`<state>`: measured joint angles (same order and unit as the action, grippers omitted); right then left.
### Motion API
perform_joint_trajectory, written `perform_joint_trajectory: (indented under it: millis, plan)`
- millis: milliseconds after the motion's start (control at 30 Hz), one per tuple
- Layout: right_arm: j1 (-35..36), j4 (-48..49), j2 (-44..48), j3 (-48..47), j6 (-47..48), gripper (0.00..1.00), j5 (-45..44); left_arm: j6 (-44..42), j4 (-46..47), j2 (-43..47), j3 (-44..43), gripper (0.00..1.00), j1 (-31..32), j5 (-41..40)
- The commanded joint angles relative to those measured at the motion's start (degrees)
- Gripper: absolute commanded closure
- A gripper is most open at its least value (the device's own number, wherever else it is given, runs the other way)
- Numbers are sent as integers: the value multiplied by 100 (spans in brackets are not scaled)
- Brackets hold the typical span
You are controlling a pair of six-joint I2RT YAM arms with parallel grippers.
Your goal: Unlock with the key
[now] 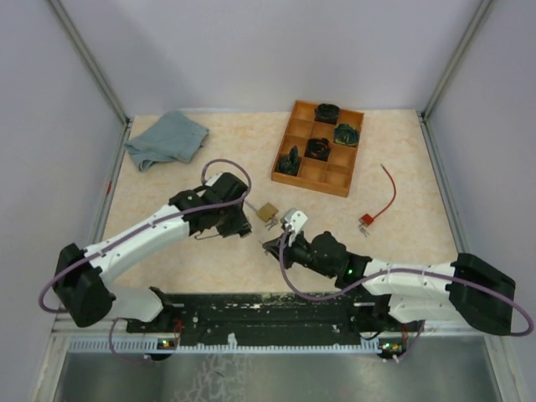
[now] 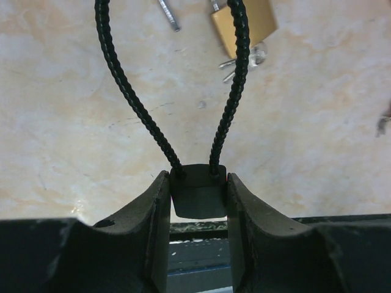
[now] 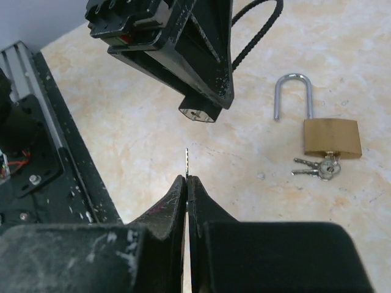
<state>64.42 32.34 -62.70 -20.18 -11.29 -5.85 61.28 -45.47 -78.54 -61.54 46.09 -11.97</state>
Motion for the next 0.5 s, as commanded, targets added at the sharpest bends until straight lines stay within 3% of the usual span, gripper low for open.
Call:
perform_joint_trajectory:
  millis: [0,200,467]
  plan:
    - [54,520,-34,-291,-540,100,-8,240,706,506,170,100,-22,5]
    - [46,979,-273,-325,-1222,100,-118,230,1694,1256,750,100,-38,397]
    - [49,1849,-777,-282,-1855,100,-374,260,2168,1856,1205,100,-40,523]
